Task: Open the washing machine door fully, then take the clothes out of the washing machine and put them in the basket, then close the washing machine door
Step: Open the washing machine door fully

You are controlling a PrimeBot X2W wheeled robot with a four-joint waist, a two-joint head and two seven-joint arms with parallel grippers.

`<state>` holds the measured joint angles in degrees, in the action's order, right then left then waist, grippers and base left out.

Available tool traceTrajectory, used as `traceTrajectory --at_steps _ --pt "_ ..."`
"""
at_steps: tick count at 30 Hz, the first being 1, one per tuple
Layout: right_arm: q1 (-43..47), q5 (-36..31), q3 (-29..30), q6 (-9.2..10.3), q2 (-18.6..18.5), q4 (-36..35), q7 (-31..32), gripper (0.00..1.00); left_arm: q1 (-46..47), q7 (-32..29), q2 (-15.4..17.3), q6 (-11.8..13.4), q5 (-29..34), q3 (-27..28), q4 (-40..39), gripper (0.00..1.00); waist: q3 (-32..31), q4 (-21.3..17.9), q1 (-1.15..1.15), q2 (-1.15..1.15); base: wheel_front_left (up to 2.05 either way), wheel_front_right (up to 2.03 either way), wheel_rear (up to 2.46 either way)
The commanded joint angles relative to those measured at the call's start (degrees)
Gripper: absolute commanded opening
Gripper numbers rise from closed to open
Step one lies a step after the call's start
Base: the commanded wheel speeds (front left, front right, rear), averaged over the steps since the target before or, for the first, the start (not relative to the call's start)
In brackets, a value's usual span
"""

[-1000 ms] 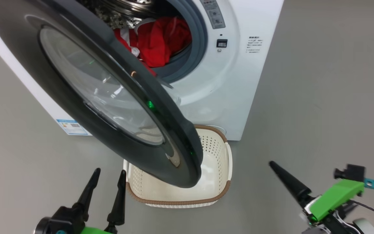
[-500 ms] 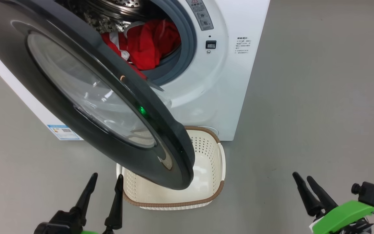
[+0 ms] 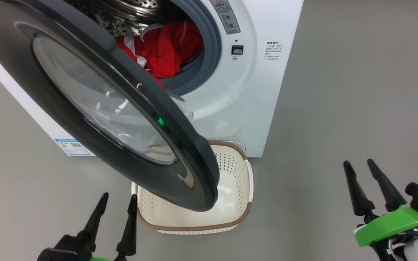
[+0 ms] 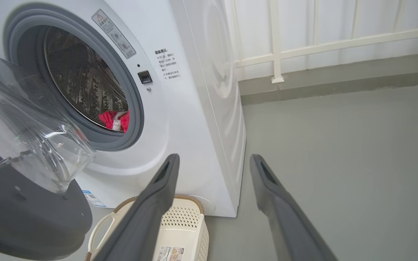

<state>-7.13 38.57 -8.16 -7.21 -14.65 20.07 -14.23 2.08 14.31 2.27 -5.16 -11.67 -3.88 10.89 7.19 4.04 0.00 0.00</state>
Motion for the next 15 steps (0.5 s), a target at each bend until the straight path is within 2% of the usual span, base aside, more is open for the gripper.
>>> traceTrajectory --at_steps 1,6,15 --pt "1.4 -4.1 1.8 -0.28 0.4 -3.0 -0.8 1.0 0.3 0.7 0.6 -0.1 -0.3 1.9 -1.4 1.0 0.0 0.2 0.0 0.0 0.0 0.0 0.0" --pt "4.3 -13.9 7.7 -0.28 3.7 -7.1 -0.8 1.0 0.5 0.7 0.6 -0.1 -0.4 1.6 -1.7 1.0 0.0 0.7 0.0 0.0 0.0 0.0 0.0" --pt "7.5 -18.4 9.8 -0.28 6.6 -5.5 -0.8 1.0 0.1 0.7 0.6 0.0 -0.7 1.4 -1.7 1.0 -0.3 1.3 0.0 0.0 0.0 0.0 0.0"
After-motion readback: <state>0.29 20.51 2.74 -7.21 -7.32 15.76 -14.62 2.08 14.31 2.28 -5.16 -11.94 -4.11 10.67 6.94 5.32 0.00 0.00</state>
